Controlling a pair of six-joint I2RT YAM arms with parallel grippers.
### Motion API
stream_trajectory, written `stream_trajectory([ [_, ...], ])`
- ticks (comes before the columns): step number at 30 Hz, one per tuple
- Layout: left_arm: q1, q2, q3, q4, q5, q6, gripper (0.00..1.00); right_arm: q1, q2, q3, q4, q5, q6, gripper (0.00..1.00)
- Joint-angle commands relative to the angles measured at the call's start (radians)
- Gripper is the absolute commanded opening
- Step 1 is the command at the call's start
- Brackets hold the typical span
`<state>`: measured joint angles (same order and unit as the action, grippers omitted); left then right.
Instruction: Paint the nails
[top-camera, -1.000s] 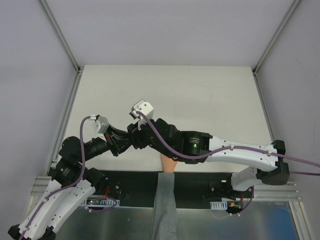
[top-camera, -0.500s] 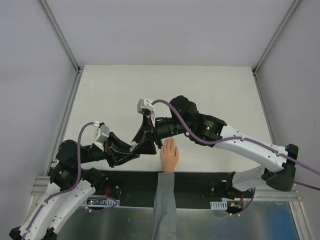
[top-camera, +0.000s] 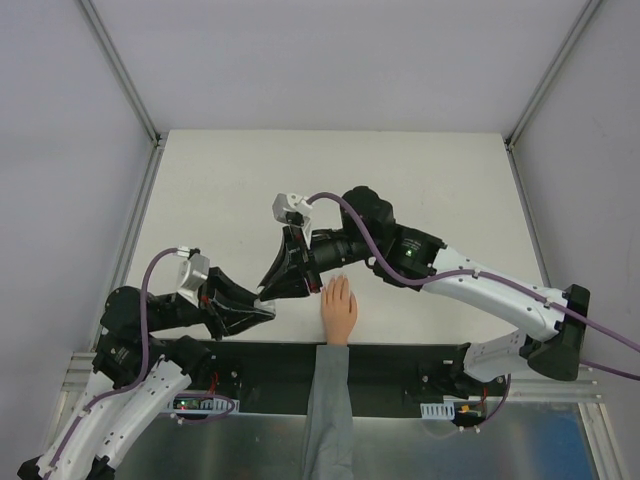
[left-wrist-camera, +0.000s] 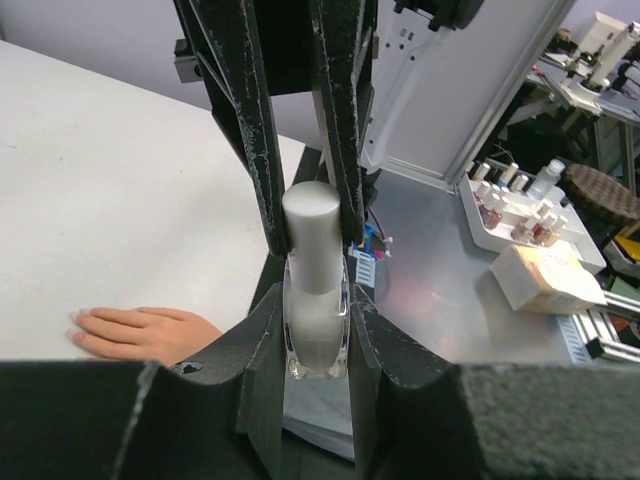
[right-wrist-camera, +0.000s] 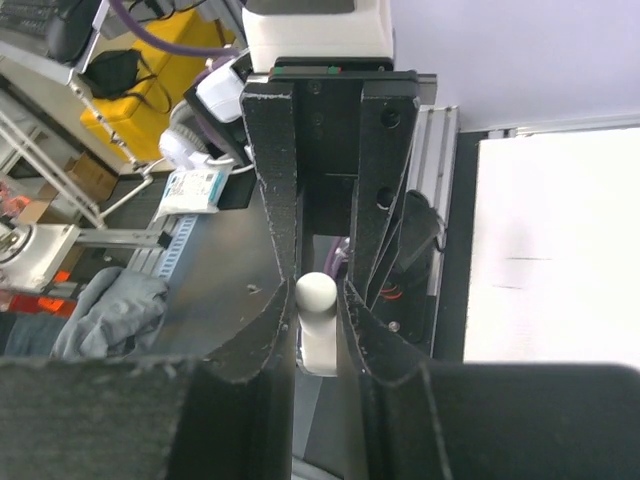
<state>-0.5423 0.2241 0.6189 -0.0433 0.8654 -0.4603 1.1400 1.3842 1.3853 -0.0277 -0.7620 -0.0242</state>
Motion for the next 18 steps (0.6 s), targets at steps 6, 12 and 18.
stream_trajectory([
  [6,0.007,0.067,0.056,0.019,-0.444,0.257,0.0,0.101,-0.062,-0.06,-0.118,0.41,-0.026,0.01],
  [12,0.007,0.24,0.068,0.083,-0.661,0.365,0.0,0.269,0.045,0.009,-0.32,1.286,0.18,0.01],
  [18,0.007,0.357,0.004,0.293,-0.652,0.264,0.0,0.299,0.182,0.076,-0.258,1.346,0.248,0.01],
])
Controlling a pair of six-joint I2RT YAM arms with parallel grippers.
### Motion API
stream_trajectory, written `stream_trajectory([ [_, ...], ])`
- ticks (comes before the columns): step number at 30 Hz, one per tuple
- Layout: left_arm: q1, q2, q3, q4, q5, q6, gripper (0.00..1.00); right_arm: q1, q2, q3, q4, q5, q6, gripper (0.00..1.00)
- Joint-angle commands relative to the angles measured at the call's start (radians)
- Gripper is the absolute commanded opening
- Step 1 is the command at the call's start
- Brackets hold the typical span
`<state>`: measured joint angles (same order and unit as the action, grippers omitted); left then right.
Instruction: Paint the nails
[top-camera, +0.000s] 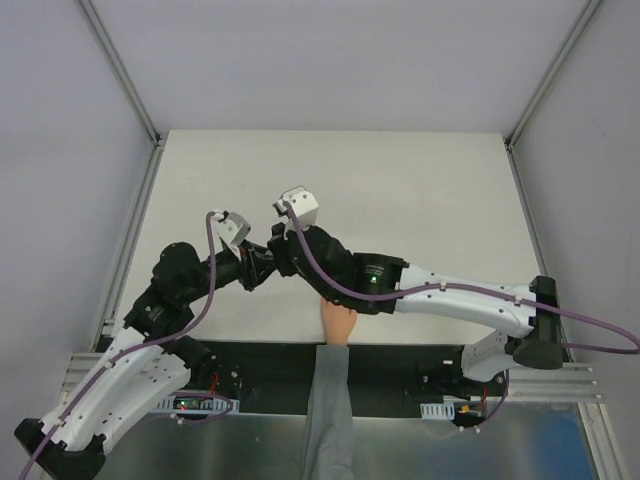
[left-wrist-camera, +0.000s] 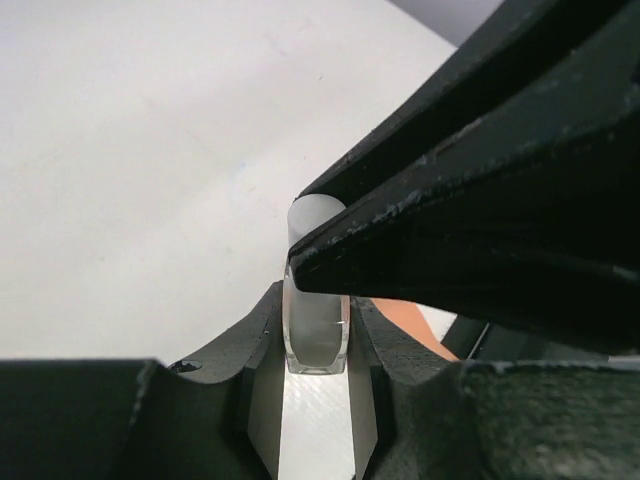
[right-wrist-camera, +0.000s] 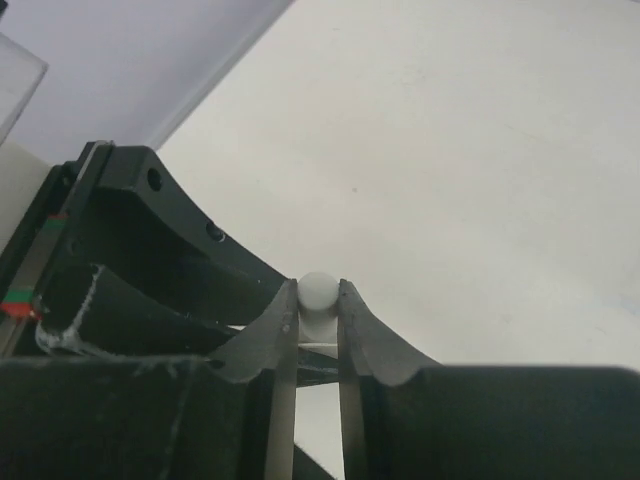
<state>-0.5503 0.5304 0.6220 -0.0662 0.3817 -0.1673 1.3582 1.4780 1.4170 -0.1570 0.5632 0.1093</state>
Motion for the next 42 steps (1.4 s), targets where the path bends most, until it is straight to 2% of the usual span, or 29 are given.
stream_trajectory([
  [1,0.015,0.055,-0.007,0.324,-0.158,-0.043,0.0,0.076,0.093,0.052,-0.128,0.015,0.112,0.01],
  [6,0.015,-0.013,-0.053,0.292,-0.064,-0.08,0.0,0.064,0.038,0.036,-0.13,-0.017,0.072,0.01],
  [12,0.015,-0.15,-0.067,0.158,0.124,-0.118,0.0,0.03,-0.106,0.011,-0.148,-0.204,-0.094,0.26],
  [13,0.015,-0.177,-0.071,0.151,0.147,-0.133,0.0,0.004,-0.126,-0.006,-0.147,-0.301,-0.135,0.34],
  [14,0.015,-0.19,-0.074,0.144,0.178,-0.15,0.0,-0.011,-0.175,-0.019,-0.13,-0.35,-0.143,0.37],
  [15,0.015,-0.211,-0.077,0.14,0.23,-0.188,0.0,-0.028,-0.197,-0.036,-0.112,-0.484,-0.152,0.4],
  [17,0.015,-0.23,-0.085,0.14,0.301,-0.237,0.0,-0.086,-0.254,-0.101,-0.041,-0.65,-0.186,0.46],
  [18,0.015,-0.24,-0.085,0.141,0.362,-0.25,0.0,-0.106,-0.258,-0.11,-0.029,-0.825,-0.2,0.56],
  [21,0.015,-0.262,-0.077,0.155,0.459,-0.288,0.0,-0.157,-0.252,-0.101,-0.019,-1.052,-0.23,0.61],
  [23,0.015,-0.273,-0.073,0.166,0.523,-0.304,0.0,-0.168,-0.252,-0.11,0.022,-1.101,-0.229,0.62],
  [28,0.015,-0.297,-0.053,0.177,0.589,-0.325,0.0,-0.194,-0.205,-0.092,0.102,-1.226,-0.188,0.61],
  [35,0.015,-0.305,-0.033,0.184,0.623,-0.339,0.0,-0.2,-0.134,-0.059,0.177,-1.306,-0.128,0.51],
  [38,0.015,-0.303,-0.031,0.187,0.62,-0.339,0.0,-0.2,-0.12,-0.053,0.2,-1.329,-0.114,0.4],
  [39,0.015,-0.305,-0.028,0.187,0.611,-0.337,0.0,-0.199,-0.119,-0.056,0.206,-1.335,-0.112,0.31],
  [41,0.015,-0.305,-0.025,0.187,0.596,-0.33,0.0,-0.2,-0.125,-0.067,0.214,-1.335,-0.112,0.22],
  [42,0.015,-0.303,-0.021,0.187,0.564,-0.327,0.0,-0.2,-0.128,-0.07,0.215,-1.333,-0.114,0.13],
])
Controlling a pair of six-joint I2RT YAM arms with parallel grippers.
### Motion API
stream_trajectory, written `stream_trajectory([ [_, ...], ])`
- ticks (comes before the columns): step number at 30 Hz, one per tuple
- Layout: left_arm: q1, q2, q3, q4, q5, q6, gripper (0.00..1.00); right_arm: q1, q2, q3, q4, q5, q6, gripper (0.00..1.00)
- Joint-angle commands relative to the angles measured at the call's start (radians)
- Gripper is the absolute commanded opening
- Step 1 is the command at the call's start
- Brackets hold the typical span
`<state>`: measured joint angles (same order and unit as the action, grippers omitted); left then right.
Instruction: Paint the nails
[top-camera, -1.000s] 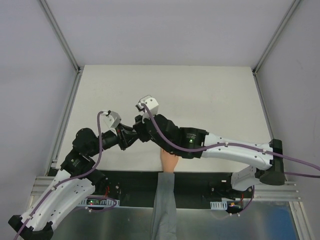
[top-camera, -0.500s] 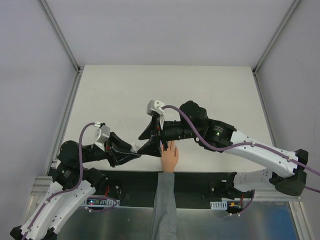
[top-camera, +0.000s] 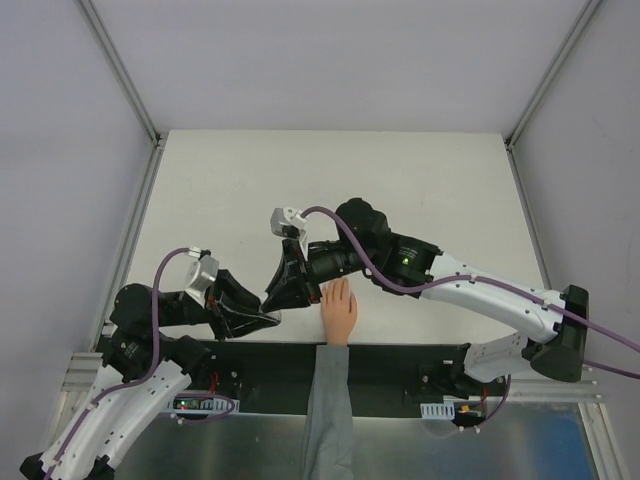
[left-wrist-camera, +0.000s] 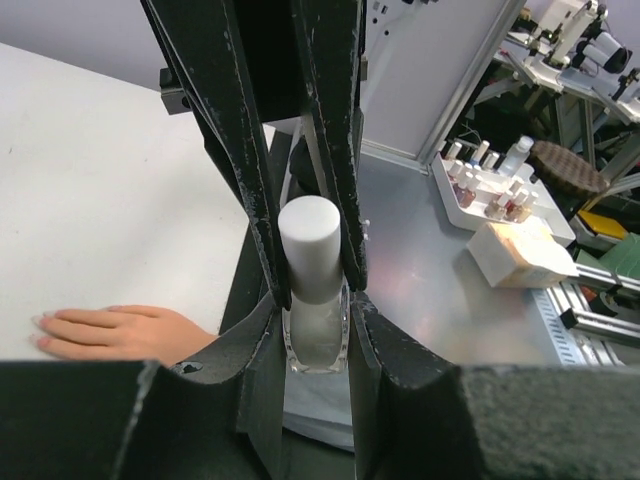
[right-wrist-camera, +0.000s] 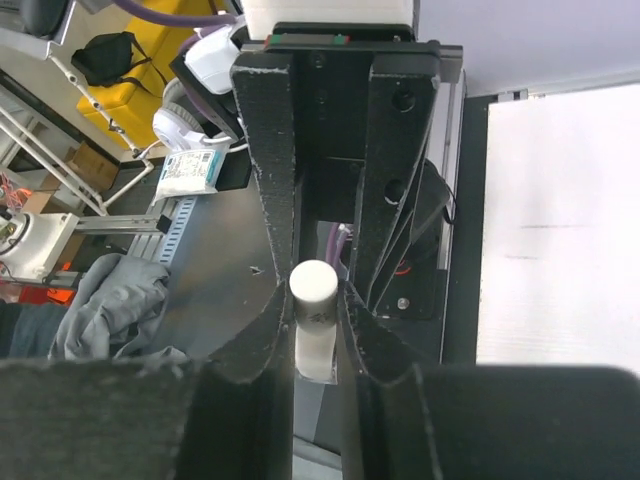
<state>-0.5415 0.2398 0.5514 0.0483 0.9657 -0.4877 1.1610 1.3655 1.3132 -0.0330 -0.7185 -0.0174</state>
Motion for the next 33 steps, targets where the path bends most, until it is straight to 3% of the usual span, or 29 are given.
stream_trajectory([
  [1,0.006,-0.011,0.053,0.071,-0.041,0.0,0.0,-0.001,-0.02,0.024,0.093,-0.05,0.013,0.08],
  [3,0.006,-0.005,0.071,0.045,-0.103,0.03,0.0,0.0,-0.032,0.015,0.094,-0.042,0.013,0.01],
  [8,0.006,0.044,0.136,-0.091,-0.359,0.184,0.0,0.012,-0.069,-0.029,0.065,0.078,-0.024,0.01],
  [10,0.006,0.085,0.156,-0.105,-0.448,0.218,0.0,0.054,-0.078,-0.011,-0.061,0.308,-0.053,0.01],
  [13,0.006,0.16,0.17,-0.108,-0.608,0.268,0.0,0.195,-0.028,0.085,-0.269,0.988,-0.078,0.01],
  [15,0.006,0.237,0.188,-0.108,-0.709,0.293,0.0,0.277,0.019,0.16,-0.419,1.469,0.07,0.01],
  [18,0.006,0.334,0.215,-0.097,-0.752,0.29,0.0,0.307,0.11,0.228,-0.499,1.625,0.166,0.01],
  [24,0.006,0.375,0.193,-0.051,-0.654,0.25,0.0,0.299,0.135,0.25,-0.378,1.443,0.071,0.01],
  [28,0.006,0.308,0.154,-0.051,-0.546,0.239,0.0,0.264,0.077,0.209,-0.317,1.248,0.023,0.16],
  [33,0.006,0.207,0.096,-0.06,-0.415,0.218,0.0,0.201,-0.037,0.15,-0.286,0.97,-0.039,0.43],
])
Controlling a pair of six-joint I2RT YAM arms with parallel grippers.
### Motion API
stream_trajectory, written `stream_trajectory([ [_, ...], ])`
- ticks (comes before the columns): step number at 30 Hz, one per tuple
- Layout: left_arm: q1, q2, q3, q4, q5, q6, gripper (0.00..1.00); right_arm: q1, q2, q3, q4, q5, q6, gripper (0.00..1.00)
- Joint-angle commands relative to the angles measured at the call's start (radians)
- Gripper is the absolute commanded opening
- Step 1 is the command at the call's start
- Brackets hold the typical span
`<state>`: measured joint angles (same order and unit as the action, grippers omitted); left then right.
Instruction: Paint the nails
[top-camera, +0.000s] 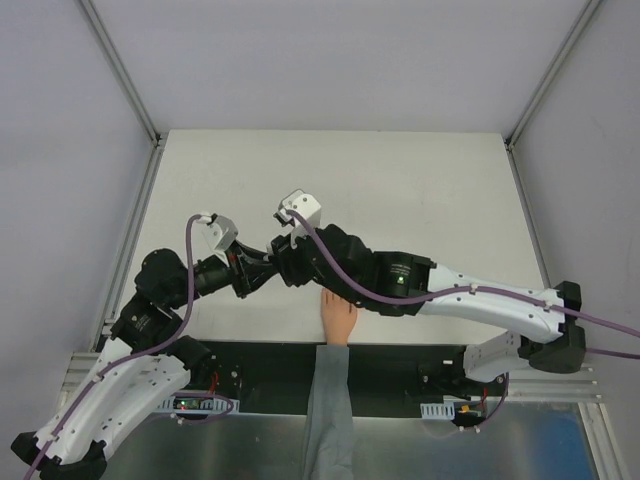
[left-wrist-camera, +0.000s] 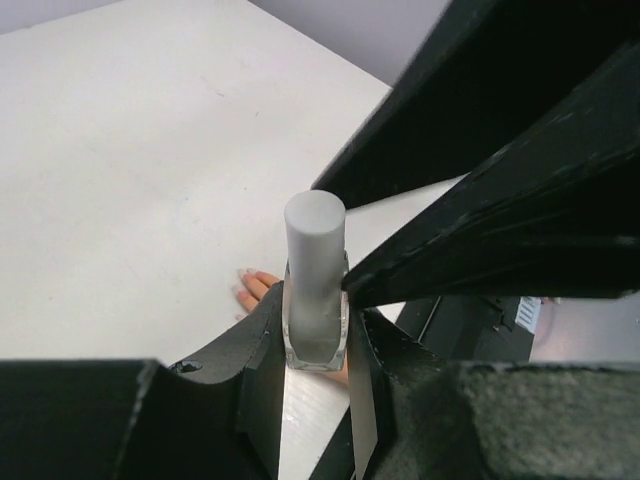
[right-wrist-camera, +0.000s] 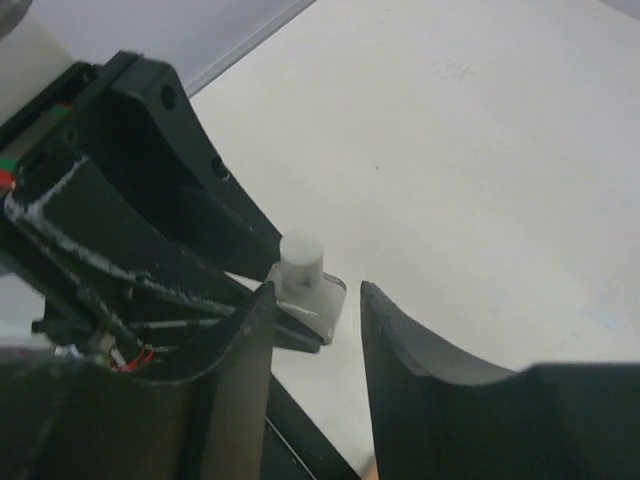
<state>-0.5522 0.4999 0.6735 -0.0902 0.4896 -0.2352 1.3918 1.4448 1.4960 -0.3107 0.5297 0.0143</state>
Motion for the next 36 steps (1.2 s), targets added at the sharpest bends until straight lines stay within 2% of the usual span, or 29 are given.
stream_trajectory([
  [1,0.017,-0.066,-0.031,0.076,0.076,-0.047,0.0,-0.037,-0.138,-0.046,0.001,-0.325,-0.082,0.46],
  [2,0.018,-0.086,-0.038,0.072,0.119,-0.052,0.0,-0.048,-0.158,-0.057,0.007,-0.414,-0.086,0.52],
  [4,0.017,-0.104,-0.043,0.072,0.167,-0.073,0.0,-0.091,-0.219,-0.117,0.065,-0.523,-0.102,0.57],
  [5,0.017,-0.116,-0.045,0.073,0.235,-0.078,0.0,-0.111,-0.236,-0.135,0.087,-0.671,-0.105,0.6],
  [7,0.017,-0.123,-0.043,0.087,0.323,-0.099,0.0,-0.175,-0.26,-0.175,0.139,-0.801,-0.103,0.61],
  [8,0.017,-0.127,-0.042,0.087,0.393,-0.107,0.0,-0.21,-0.262,-0.178,0.151,-0.921,-0.106,0.61],
  [11,0.017,-0.142,-0.043,0.122,0.463,-0.142,0.0,-0.246,-0.25,-0.181,0.2,-1.08,-0.111,0.62],
  [14,0.017,-0.169,-0.045,0.133,0.497,-0.162,0.0,-0.266,-0.219,-0.171,0.249,-1.172,-0.094,0.59],
  [24,0.017,-0.187,-0.029,0.145,0.52,-0.19,0.0,-0.272,-0.109,-0.146,0.418,-1.343,0.029,0.44],
  [27,0.017,-0.185,-0.026,0.147,0.509,-0.188,0.0,-0.27,-0.095,-0.148,0.438,-1.358,0.044,0.36],
  [28,0.017,-0.187,-0.023,0.147,0.498,-0.187,0.0,-0.27,-0.093,-0.149,0.44,-1.361,0.046,0.31],
  [32,0.017,-0.19,-0.015,0.147,0.396,-0.177,0.0,-0.267,-0.1,-0.174,0.449,-1.369,0.049,0.23],
  [35,0.017,-0.184,-0.008,0.141,0.283,-0.164,0.0,-0.264,-0.118,-0.204,0.449,-1.34,0.042,0.1],
  [36,0.017,-0.179,-0.003,0.124,0.249,-0.141,0.0,-0.264,-0.126,-0.223,0.447,-1.323,0.042,0.01],
])
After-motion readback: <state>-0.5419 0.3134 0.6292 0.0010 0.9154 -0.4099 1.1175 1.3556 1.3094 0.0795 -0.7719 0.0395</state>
